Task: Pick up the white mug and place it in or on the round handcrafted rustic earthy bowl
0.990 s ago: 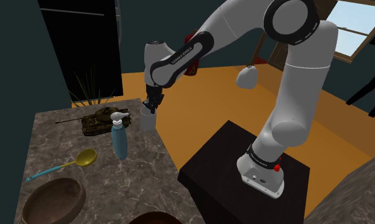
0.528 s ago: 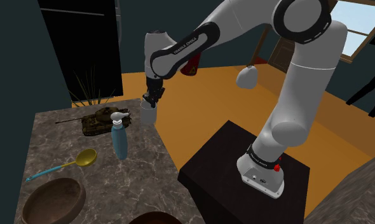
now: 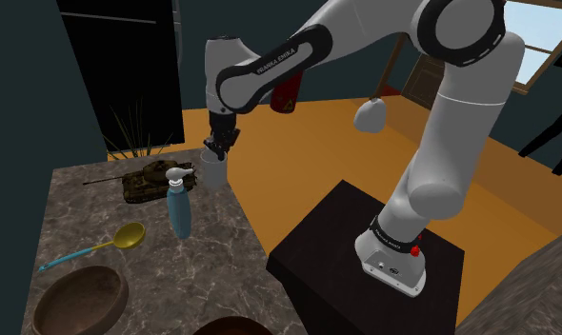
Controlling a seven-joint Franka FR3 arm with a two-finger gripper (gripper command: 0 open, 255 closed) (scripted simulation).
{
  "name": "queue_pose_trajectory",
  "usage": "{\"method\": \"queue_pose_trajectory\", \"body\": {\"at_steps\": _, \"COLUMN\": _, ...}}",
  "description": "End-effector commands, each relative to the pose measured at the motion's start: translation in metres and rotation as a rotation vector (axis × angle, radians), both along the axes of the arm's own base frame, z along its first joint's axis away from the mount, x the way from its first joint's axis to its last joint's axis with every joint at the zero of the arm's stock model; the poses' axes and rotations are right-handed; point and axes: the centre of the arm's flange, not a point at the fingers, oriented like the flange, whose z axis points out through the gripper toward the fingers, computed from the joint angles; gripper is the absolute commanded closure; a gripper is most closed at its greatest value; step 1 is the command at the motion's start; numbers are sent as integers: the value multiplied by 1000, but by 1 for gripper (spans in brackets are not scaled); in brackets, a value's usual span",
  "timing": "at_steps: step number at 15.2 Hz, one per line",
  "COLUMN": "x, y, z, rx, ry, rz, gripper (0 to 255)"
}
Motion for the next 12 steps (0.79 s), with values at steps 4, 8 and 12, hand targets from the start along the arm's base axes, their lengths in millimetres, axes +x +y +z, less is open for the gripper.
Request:
{"method": "queue_pose_trajectory", "body": {"at_steps": 4, "x": -4, "y": 65, "z": 8, "rx": 0, "ry": 0, "rz": -1, "gripper": 255}}
{"method": "queue_pose_trajectory", "body": {"at_steps": 8, "x": -7, "y": 118, "z": 12, "rx": 0, "ry": 0, "rz": -1, "gripper": 255}}
{"method": "queue_pose_trajectory", "body": {"at_steps": 12, "x": -11, "y": 170, "z": 16, "rx": 0, "ry": 0, "rz": -1, "gripper": 255}}
